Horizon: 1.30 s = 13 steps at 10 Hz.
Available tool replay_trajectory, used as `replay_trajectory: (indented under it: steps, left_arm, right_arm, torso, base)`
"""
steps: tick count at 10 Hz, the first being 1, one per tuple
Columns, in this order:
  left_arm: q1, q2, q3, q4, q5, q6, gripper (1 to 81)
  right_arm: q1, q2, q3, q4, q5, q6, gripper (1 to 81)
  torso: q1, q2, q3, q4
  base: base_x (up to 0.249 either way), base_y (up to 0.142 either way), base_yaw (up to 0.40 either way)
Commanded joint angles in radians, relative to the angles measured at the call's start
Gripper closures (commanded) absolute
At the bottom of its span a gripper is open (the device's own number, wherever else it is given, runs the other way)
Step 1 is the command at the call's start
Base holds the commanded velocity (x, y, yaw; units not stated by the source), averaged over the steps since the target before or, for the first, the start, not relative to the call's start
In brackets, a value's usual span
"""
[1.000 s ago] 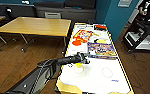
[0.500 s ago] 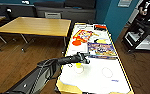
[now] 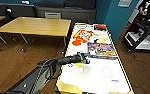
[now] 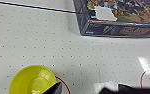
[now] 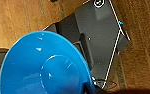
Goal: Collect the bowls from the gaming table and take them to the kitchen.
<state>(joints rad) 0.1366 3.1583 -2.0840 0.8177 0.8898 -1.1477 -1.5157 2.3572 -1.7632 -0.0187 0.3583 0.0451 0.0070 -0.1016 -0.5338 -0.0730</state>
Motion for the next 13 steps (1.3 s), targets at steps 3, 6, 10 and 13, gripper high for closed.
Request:
replay_trajectory:
  steps: [3, 6, 10, 13]
  left_arm:
    - [-0.166, 0.025, 0.057, 0.018, 0.032, 0.005, 1.0]
    - [-0.165, -0.018, 0.105, 0.017, 0.037, 0.005, 1.0]
    - [-0.166, -0.004, 0.101, 0.029, 0.037, 0.005, 1.0]
    - [-0.171, 0.007, 0.085, 0.046, 0.041, 0.005, 1.0]
  right_arm:
    - [0.001, -0.037, 0.015, -0.026, -0.064, -0.002, 81.1]
    - [0.012, -0.036, 0.019, -0.026, -0.084, -0.002, 81.1]
    - [0.012, -0.036, 0.019, -0.026, -0.085, -0.002, 81.1]
    - [0.012, -0.036, 0.018, -0.026, -0.085, -0.002, 81.1]
  torso:
    - [0.000, 0.000, 0.000, 0.000]
    - [0.000, 0.000, 0.000, 0.000]
    - [0.000, 0.000, 0.000, 0.000]
    - [0.000, 0.000, 0.000, 0.000]
  base:
    - [0.000, 0.000, 0.000]
    - [0.000, 0.000, 0.000]
    - [0.000, 0.000, 0.000]
    - [0.000, 0.000, 0.000]
